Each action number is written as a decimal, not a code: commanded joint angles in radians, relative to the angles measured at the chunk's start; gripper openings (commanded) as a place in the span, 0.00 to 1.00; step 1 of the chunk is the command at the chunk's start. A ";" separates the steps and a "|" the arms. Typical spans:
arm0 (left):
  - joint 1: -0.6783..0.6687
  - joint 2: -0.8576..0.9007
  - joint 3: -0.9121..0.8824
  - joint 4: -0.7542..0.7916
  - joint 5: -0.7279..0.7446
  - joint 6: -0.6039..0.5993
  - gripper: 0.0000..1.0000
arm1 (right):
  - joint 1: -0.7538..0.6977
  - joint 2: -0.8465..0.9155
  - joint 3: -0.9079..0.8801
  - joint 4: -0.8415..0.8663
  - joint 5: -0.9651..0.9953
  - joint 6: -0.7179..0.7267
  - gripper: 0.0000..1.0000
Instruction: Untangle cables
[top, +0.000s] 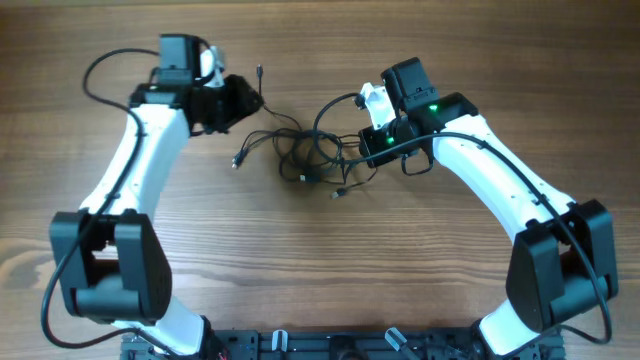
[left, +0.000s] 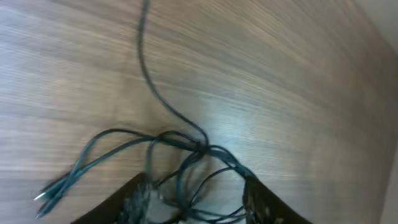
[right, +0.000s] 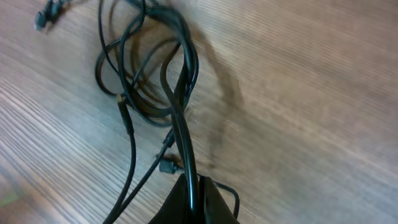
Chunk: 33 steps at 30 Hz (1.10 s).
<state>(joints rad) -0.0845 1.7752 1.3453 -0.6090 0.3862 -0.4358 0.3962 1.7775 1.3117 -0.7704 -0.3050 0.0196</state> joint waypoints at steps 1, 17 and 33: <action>-0.079 0.039 -0.006 0.039 -0.092 -0.044 0.49 | 0.000 0.052 0.002 -0.040 0.017 -0.016 0.05; -0.120 0.119 -0.006 0.068 -0.123 -0.040 0.52 | 0.000 0.065 0.002 -0.007 0.195 -0.017 1.00; -0.120 0.119 -0.006 0.067 -0.122 -0.040 0.56 | -0.002 0.065 0.002 0.208 -0.317 0.133 1.00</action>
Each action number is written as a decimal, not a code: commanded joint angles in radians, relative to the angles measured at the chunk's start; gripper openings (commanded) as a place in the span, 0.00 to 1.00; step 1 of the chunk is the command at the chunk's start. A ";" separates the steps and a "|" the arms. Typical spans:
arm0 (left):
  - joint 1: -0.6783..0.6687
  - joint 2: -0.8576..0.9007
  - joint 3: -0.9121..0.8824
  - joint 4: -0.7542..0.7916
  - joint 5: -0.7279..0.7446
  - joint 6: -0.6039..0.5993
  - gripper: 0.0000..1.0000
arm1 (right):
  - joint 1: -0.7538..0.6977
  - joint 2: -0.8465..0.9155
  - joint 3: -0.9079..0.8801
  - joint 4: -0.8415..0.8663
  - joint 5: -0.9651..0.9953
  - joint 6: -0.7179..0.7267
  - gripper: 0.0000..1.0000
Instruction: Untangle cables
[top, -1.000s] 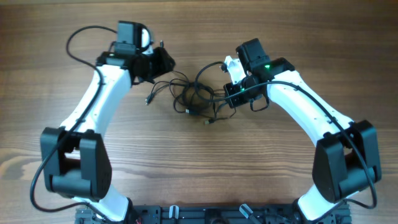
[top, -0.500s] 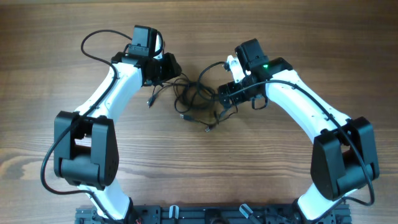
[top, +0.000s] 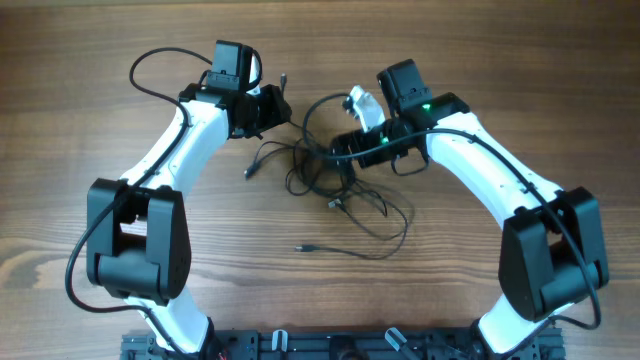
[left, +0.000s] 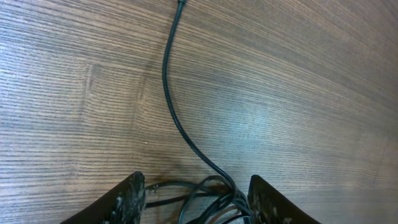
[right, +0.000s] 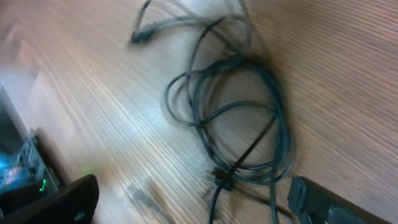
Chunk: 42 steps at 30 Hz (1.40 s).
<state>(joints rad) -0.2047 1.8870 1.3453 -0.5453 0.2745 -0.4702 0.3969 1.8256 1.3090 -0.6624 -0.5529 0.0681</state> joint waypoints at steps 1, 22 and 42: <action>0.000 0.008 -0.006 0.003 -0.011 -0.006 0.56 | -0.003 0.017 0.005 0.138 -0.101 0.085 0.99; -0.313 0.138 -0.006 -0.036 -0.220 -0.332 0.49 | -0.263 0.017 0.005 -0.093 0.336 0.378 1.00; -0.187 -0.116 0.062 0.040 -0.156 -0.083 0.04 | -0.263 -0.062 0.005 -0.133 -0.018 -0.019 0.97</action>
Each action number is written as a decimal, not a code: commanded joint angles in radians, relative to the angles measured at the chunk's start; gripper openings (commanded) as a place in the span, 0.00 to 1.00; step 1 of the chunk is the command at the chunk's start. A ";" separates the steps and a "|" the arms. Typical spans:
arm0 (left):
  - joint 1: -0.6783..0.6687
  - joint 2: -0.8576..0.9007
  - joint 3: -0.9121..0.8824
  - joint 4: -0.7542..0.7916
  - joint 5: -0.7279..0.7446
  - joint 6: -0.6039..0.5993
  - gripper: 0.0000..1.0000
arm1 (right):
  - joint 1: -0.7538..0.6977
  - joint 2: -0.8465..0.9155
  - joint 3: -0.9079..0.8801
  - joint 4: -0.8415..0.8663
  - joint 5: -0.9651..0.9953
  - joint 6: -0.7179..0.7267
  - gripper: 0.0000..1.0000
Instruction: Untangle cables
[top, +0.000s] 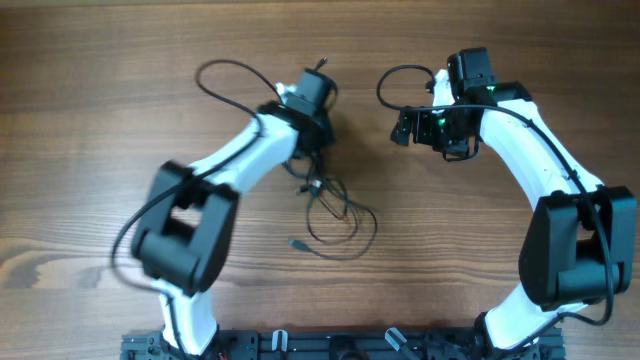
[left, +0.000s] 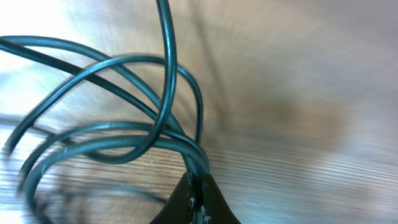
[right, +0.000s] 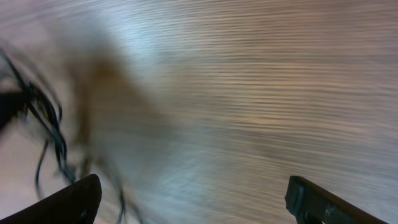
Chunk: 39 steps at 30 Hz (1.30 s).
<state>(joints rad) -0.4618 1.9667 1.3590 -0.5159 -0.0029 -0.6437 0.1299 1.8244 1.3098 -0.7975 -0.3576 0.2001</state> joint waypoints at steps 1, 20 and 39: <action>0.099 -0.241 0.048 0.010 0.167 0.091 0.04 | 0.004 -0.072 0.005 0.006 -0.256 -0.159 0.97; 0.383 -0.292 0.047 -0.225 1.069 0.880 0.04 | 0.063 -0.115 0.005 0.395 -0.944 -0.140 0.57; 0.543 -0.055 0.047 -0.384 1.405 1.198 0.04 | 0.297 -0.099 0.005 0.476 -0.282 0.176 0.53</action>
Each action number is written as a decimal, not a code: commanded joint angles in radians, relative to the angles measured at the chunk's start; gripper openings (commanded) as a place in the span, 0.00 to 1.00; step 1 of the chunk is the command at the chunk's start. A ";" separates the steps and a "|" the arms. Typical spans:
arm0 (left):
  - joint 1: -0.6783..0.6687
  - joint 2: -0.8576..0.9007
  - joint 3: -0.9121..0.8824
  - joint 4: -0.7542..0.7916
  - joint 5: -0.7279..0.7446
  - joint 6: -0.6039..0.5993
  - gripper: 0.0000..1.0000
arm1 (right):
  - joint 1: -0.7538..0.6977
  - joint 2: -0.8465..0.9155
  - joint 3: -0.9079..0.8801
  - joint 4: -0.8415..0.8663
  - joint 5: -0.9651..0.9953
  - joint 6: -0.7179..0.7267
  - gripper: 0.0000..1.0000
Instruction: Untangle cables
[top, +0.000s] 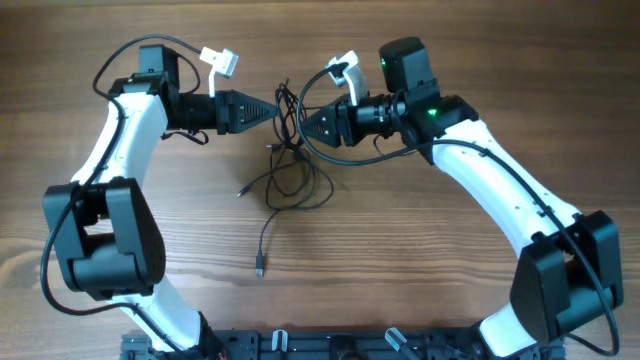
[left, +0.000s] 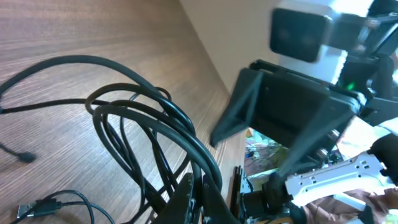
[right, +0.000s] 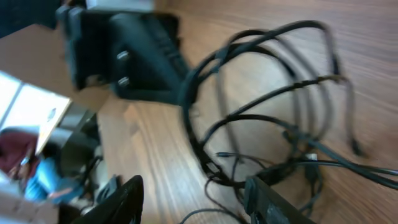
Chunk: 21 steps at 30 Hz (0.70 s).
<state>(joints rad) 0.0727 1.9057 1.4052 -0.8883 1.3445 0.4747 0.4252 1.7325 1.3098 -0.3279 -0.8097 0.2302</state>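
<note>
A tangle of thin black cables (top: 291, 165) hangs from my left gripper (top: 276, 108) and trails onto the wooden table (top: 450, 290), one plug end (top: 259, 270) lying nearer the front. In the left wrist view my left gripper (left: 200, 182) is shut on several cable strands (left: 155, 124). My right gripper (top: 306, 126) faces it from the right, open, just beside the bundle. In the right wrist view, cable loops (right: 267, 112) lie ahead of and between the spread fingers (right: 266, 198), and the left gripper (right: 134, 53) shows beyond them.
The arms' own black supply cables arc behind each wrist, one (top: 120, 60) at the back left. The rig's dark base bar (top: 320, 345) runs along the table's front edge. Bare wood (top: 560, 90) surrounds the tangle.
My left gripper, still shut on the cables, now sits further left and points right, with the bundle hanging from it. My right gripper has come left to the bundle and stays open.
At first my right gripper was shut on a cable while the left stood open beside the tangle. Then both were open over it. Later the left was shut on the cables mid-table, the right open and away. Now they face each other at the bundle.
</note>
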 joint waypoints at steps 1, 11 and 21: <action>0.009 0.006 0.001 -0.011 0.062 0.079 0.04 | 0.002 0.006 0.005 0.011 0.185 0.154 0.52; 0.009 0.006 0.001 -0.009 0.060 0.071 0.04 | 0.060 0.105 0.005 -0.017 -0.002 -0.212 0.64; 0.008 0.006 0.001 0.031 -0.068 -0.064 0.04 | 0.168 0.104 0.005 0.050 0.286 -0.256 0.63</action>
<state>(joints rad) 0.0772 1.9057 1.4052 -0.8619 1.3556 0.4473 0.5968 1.8198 1.3098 -0.3134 -0.5594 -0.0475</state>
